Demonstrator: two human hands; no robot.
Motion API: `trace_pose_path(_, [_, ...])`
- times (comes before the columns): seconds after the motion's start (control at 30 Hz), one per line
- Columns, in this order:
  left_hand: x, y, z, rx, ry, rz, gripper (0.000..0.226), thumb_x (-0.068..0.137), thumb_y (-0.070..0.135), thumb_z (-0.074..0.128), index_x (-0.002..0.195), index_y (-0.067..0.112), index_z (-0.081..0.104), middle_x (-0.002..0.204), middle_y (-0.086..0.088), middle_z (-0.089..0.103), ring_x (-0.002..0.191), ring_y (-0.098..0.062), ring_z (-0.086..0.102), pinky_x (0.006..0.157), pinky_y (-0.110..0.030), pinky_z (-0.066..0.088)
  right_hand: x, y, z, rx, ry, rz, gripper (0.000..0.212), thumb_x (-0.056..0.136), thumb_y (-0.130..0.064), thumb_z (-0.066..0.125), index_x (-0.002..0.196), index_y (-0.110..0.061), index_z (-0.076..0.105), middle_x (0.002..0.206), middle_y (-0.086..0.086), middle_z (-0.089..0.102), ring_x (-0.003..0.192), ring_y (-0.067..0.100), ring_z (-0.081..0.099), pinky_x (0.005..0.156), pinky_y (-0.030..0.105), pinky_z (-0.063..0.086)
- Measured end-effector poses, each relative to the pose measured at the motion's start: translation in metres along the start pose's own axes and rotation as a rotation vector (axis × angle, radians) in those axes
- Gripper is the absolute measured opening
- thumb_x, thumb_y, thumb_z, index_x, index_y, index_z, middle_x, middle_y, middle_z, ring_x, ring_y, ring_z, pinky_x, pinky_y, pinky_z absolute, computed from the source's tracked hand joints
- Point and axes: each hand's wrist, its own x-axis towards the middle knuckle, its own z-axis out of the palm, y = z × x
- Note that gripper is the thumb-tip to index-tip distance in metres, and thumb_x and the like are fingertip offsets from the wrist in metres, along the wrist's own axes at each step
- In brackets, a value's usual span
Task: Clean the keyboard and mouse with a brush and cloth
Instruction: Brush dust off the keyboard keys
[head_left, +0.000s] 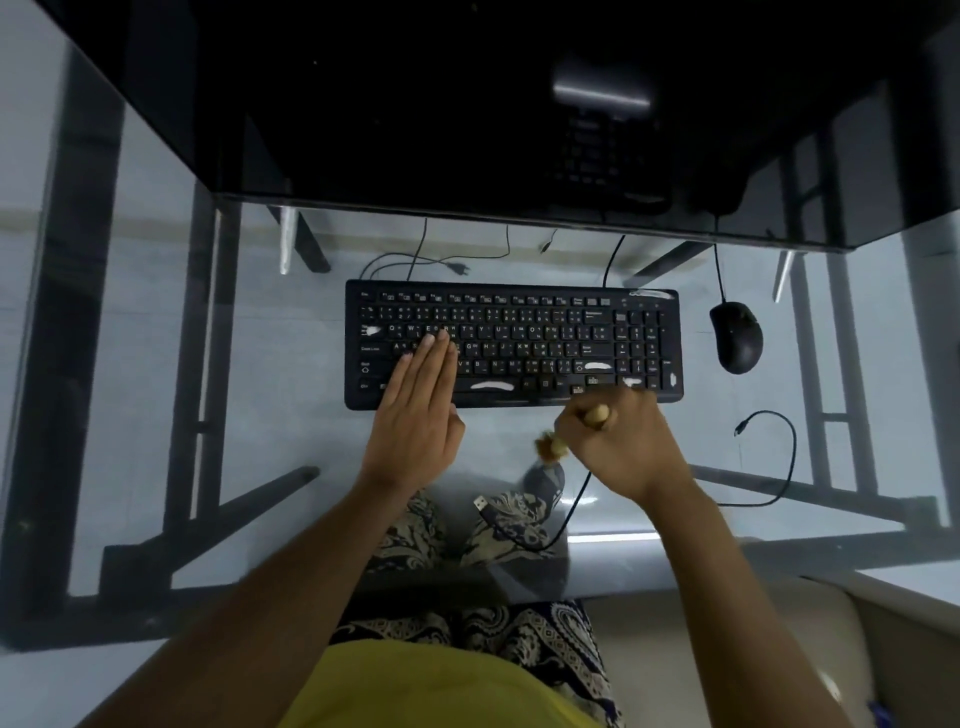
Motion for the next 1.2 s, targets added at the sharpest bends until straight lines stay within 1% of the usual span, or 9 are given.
trace_pose_path(0.13, [0.001,0.001,-0.001,0.000,0.013,0.007,0.063,0.090,0.024,0.029,0.147,-0.002,0.025,0.155,-0.018,0.022,0.145,-0.028,0.017,0.119,-0.043,0.014,0.003,-0.004,0.001,0.077,0.363,-0.125,0.024,0.083,-0.015,0.053,0.089,-0.017,0.076,0.077,-0.007,0.066,0.065,0.006,0.056,0.060,0.008,0.042])
trace_pose_path(0.3, [0.000,0.002,-0.004,-0.052,-0.001,-0.009,0.062,0.090,0.024,0.027,0.147,-0.002,0.025,0.156,-0.017,0.022,0.146,-0.027,0.016,0.119,-0.044,0.015,0.014,-0.002,-0.009,0.149,0.227,0.087,0.022,0.075,-0.025,0.054,0.062,-0.020,0.070,0.062,0.000,0.068,0.057,0.017,0.060,0.051,0.026,0.047])
trace_pose_path(0.47, [-0.002,0.002,-0.004,-0.072,-0.010,-0.022,0.060,0.090,0.023,0.029,0.145,-0.002,0.029,0.154,-0.017,0.027,0.144,-0.028,0.021,0.118,-0.044,0.016,0.028,0.000,-0.010,0.498,0.271,0.122,0.029,0.088,-0.008,0.048,0.089,-0.019,0.074,0.078,-0.018,0.072,0.061,0.013,0.058,0.054,0.027,0.047])
trace_pose_path(0.6, [0.000,0.011,-0.010,-0.101,0.033,-0.079,0.055,0.093,0.024,0.030,0.142,-0.001,0.037,0.148,-0.018,0.037,0.139,-0.031,0.031,0.118,-0.045,0.018,0.040,0.022,-0.013,0.466,0.448,0.238,0.029,0.091,-0.014,0.046,0.099,-0.021,0.073,0.090,-0.004,0.070,0.076,0.014,0.061,0.063,0.023,0.047])
trace_pose_path(0.73, [0.007,0.032,-0.014,-0.064,0.011,-0.075,0.053,0.096,0.029,0.029,0.142,0.002,0.039,0.147,-0.018,0.039,0.137,-0.032,0.033,0.116,-0.052,0.020,0.044,0.034,-0.027,0.545,0.099,0.112,0.032,0.090,-0.012,0.045,0.093,-0.026,0.073,0.094,-0.016,0.073,0.088,0.003,0.064,0.076,0.026,0.051])
trace_pose_path(0.87, [0.023,0.058,-0.014,0.011,-0.054,-0.080,0.055,0.098,0.034,0.024,0.141,0.006,0.041,0.148,-0.015,0.038,0.140,-0.032,0.028,0.115,-0.056,0.016,0.048,0.047,-0.041,0.377,0.349,0.105,0.025,0.091,-0.013,0.049,0.099,-0.020,0.071,0.095,-0.007,0.067,0.084,0.009,0.059,0.071,0.016,0.043])
trace_pose_path(1.0, [0.044,0.078,-0.015,0.027,-0.072,-0.162,0.056,0.098,0.035,0.019,0.142,0.007,0.040,0.149,-0.015,0.037,0.141,-0.032,0.027,0.116,-0.057,0.014,0.052,0.050,-0.047,0.497,0.068,0.028,0.028,0.093,-0.011,0.048,0.093,-0.025,0.071,0.090,-0.020,0.070,0.084,-0.001,0.061,0.073,0.016,0.047])
trace_pose_path(1.1, [0.054,0.086,-0.015,0.011,-0.090,-0.191,0.057,0.097,0.034,0.017,0.143,0.006,0.038,0.151,-0.015,0.034,0.142,-0.031,0.026,0.117,-0.052,0.014,0.063,0.056,-0.051,0.301,0.279,0.001,0.024,0.094,-0.014,0.050,0.106,-0.019,0.070,0.098,-0.002,0.065,0.089,0.014,0.058,0.073,0.019,0.041])
trace_pose_path(1.2, [0.057,0.092,-0.017,-0.002,-0.093,-0.222,0.056,0.096,0.031,0.020,0.141,0.004,0.040,0.148,-0.017,0.038,0.139,-0.033,0.031,0.115,-0.053,0.022,0.072,0.054,-0.063,0.496,0.051,0.020,0.025,0.094,-0.014,0.048,0.091,-0.023,0.072,0.085,-0.018,0.068,0.077,0.001,0.058,0.072,0.015,0.045])
